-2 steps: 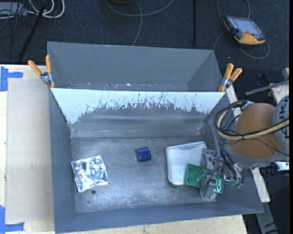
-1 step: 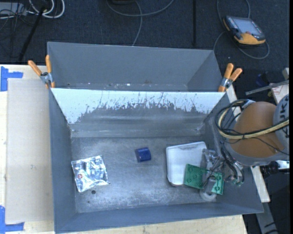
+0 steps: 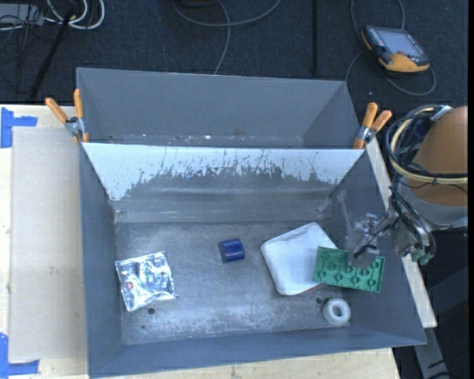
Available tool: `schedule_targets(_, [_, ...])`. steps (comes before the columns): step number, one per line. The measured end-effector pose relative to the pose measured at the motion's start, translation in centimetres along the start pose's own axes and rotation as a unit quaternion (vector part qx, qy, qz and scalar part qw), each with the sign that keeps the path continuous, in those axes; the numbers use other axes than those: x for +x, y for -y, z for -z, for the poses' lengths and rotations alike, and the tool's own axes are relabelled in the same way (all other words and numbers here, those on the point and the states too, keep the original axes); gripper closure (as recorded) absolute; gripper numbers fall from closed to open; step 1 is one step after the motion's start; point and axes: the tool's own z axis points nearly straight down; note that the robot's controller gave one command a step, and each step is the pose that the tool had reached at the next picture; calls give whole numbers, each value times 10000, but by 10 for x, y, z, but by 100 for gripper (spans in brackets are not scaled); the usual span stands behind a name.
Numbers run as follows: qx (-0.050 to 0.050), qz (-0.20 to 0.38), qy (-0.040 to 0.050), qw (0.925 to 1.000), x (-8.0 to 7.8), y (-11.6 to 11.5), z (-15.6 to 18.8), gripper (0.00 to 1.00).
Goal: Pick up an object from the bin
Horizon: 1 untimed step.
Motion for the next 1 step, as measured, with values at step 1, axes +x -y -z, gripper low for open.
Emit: schedule_targets(1, [3,-51,2,10000,-8,10,91,100])
